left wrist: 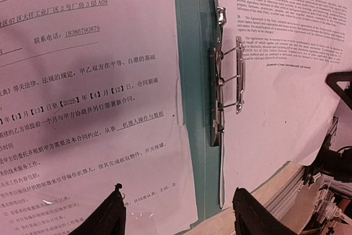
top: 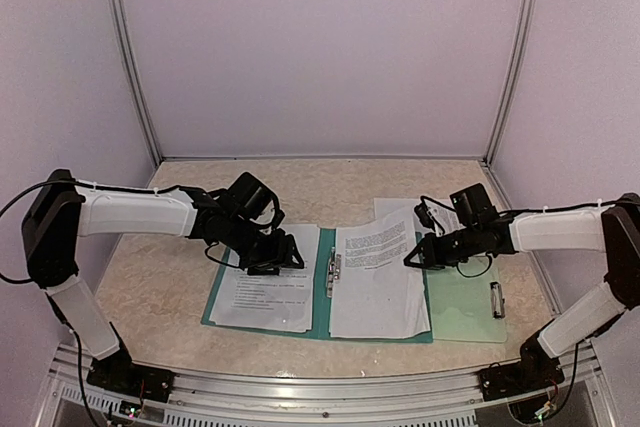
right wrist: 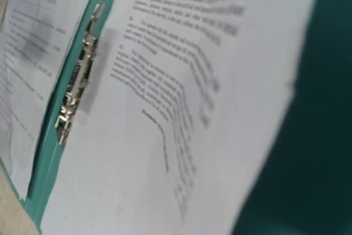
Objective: Put the files into the folder
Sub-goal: Place the file in the spring clip on the folder.
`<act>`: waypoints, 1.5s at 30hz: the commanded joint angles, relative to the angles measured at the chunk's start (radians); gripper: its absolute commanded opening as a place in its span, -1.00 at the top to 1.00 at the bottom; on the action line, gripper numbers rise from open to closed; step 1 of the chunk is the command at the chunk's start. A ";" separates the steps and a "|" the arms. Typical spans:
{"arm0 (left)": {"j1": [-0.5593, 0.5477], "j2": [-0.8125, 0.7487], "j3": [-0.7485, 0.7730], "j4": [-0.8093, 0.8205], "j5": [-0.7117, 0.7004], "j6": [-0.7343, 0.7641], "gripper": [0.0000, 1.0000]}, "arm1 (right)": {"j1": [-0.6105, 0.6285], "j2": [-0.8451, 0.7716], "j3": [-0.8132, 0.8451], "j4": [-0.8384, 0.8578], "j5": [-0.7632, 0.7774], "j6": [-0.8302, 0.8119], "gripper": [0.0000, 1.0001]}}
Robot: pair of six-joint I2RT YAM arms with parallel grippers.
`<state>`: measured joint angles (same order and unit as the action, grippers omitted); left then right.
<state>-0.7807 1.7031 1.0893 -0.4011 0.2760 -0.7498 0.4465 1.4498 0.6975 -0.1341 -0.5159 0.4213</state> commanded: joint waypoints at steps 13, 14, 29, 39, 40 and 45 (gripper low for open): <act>-0.007 0.024 0.035 -0.024 -0.008 0.016 -0.28 | -0.008 0.039 -0.019 0.039 0.024 -0.002 1.00; -0.007 0.023 0.035 -0.024 -0.009 0.016 -0.28 | -0.008 0.038 -0.016 0.033 0.026 -0.006 1.00; -0.011 0.030 0.052 -0.028 -0.004 0.017 -0.28 | -0.007 0.027 -0.002 -0.003 0.047 -0.019 0.69; -0.011 0.029 0.055 -0.031 -0.004 0.019 -0.28 | -0.007 0.009 0.042 -0.093 0.138 -0.037 0.01; -0.011 0.028 0.056 -0.032 -0.004 0.019 -0.28 | -0.008 0.007 0.053 -0.110 0.162 -0.043 -0.06; -0.011 0.023 0.051 -0.036 -0.032 0.018 -0.30 | -0.003 -0.022 0.111 -0.205 0.309 -0.076 -0.42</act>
<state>-0.7864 1.7180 1.1213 -0.4156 0.2752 -0.7494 0.4465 1.4719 0.7563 -0.2367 -0.3496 0.3798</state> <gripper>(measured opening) 0.645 0.671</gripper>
